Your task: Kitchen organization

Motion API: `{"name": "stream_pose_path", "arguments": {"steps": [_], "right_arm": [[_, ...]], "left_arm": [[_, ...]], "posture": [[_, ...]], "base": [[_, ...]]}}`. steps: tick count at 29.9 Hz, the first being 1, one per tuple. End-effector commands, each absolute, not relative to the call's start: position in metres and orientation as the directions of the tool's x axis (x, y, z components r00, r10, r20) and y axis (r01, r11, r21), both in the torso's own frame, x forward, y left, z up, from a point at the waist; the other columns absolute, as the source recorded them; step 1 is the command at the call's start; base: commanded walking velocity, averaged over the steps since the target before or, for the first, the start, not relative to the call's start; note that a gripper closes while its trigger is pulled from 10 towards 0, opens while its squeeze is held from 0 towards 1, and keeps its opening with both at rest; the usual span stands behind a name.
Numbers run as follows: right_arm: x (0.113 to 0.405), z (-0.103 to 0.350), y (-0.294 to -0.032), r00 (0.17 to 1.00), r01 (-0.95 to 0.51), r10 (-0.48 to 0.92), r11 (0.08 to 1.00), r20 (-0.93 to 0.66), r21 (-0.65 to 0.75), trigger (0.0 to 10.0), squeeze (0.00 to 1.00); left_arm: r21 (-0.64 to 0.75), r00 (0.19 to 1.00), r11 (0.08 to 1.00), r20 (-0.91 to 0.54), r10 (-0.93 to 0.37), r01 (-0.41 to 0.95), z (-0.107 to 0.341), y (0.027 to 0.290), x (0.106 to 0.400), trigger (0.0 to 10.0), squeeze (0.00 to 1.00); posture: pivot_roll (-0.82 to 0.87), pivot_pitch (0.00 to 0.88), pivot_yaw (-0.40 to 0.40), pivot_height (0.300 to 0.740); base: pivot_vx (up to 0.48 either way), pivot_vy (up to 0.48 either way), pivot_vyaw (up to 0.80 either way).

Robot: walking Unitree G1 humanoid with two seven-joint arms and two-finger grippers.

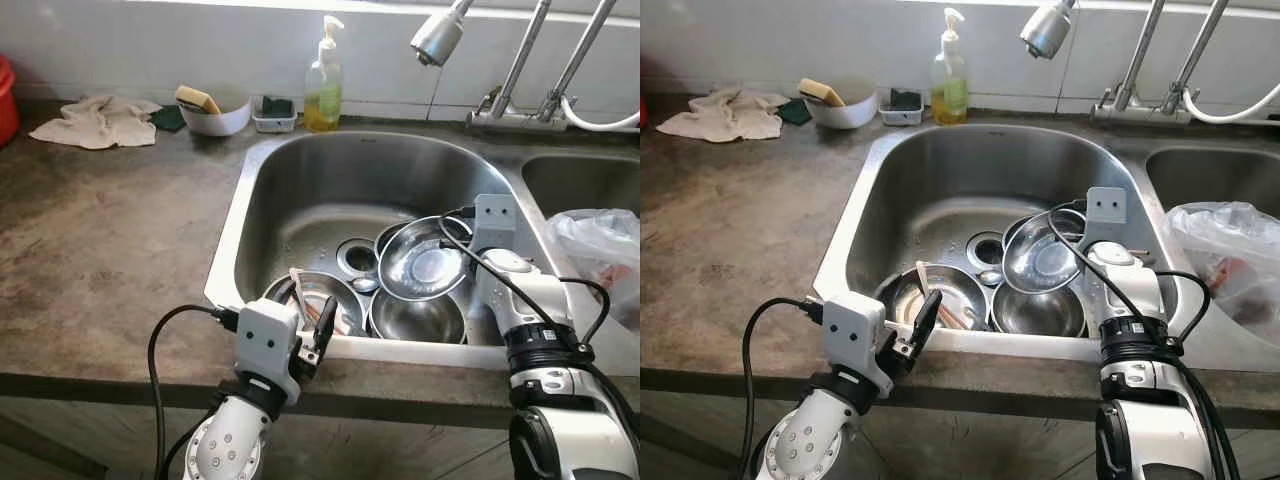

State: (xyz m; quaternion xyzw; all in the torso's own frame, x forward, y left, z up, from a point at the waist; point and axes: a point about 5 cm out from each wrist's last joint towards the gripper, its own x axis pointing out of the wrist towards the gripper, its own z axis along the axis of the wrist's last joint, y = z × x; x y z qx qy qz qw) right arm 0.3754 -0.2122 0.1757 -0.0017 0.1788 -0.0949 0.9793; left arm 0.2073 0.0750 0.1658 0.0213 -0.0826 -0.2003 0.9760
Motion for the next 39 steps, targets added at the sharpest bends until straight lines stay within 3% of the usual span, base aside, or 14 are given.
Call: {"name": "stream_pose_path", "arguments": {"steps": [1,14,15,16,17,18,28,39], "right_arm": [[0.376,0.177,-0.216,0.913,0.194,-0.200,0.980,-0.356,-0.054,10.0,0.00],[0.378,0.177,-0.217,0.911,0.190,-0.197,0.980,-0.361,-0.056,10.0,0.00],[0.376,0.173,-0.215,0.908,0.190,-0.197,0.980,-0.371,-0.055,10.0,1.00],[0.376,0.173,-0.215,0.908,0.190,-0.197,0.980,-0.371,-0.055,10.0,1.00],[0.371,0.176,-0.212,0.918,0.205,-0.215,0.977,-0.334,-0.066,10.0,1.00],[0.365,0.186,-0.207,0.939,0.225,-0.240,0.970,-0.247,-0.087,10.0,0.00],[0.361,0.214,-0.200,0.970,0.234,-0.239,0.968,-0.049,-0.086,10.0,0.00],[0.323,0.255,-0.165,0.949,0.115,-0.093,0.992,0.303,-0.058,10.0,0.00]], "left_arm": [[0.059,0.909,0.917,0.122,-0.398,0.393,0.162,0.074,0.205,10.0,0.00],[0.057,0.911,0.918,0.114,-0.396,0.392,0.163,0.074,0.204,10.0,0.00],[0.061,0.907,0.913,0.111,-0.407,0.403,0.162,0.071,0.202,10.0,0.00],[0.061,0.907,0.913,0.111,-0.407,0.403,0.162,0.071,0.202,10.0,0.00],[0.071,0.904,0.912,0.121,-0.411,0.405,0.163,0.070,0.207,10.0,0.00],[0.084,0.901,0.911,0.137,-0.412,0.404,0.164,0.069,0.215,10.0,0.00],[0.091,0.898,0.911,0.155,-0.412,0.402,0.164,0.068,0.224,10.0,0.00],[0.119,0.890,0.906,0.174,-0.421,0.406,0.164,0.072,0.234,10.0,0.00]], "posture": [[0.20,0.211,-0.069,0.740],[0.20,0.211,-0.069,0.740],[0.21,0.220,-0.069,0.740],[0.21,0.220,-0.069,0.740],[0.19,0.166,-0.073,0.740],[0.19,0.149,-0.072,0.740],[0.17,0.107,-0.067,0.740],[0.17,0.057,-0.049,0.740]], "base": [[0.000,0.000,0.00],[0.000,0.000,0.00],[0.000,0.000,0.00],[0.000,0.000,0.00],[0.000,0.000,0.00],[0.000,0.000,0.00],[0.000,0.000,0.00],[0.000,0.000,0.00]]}}
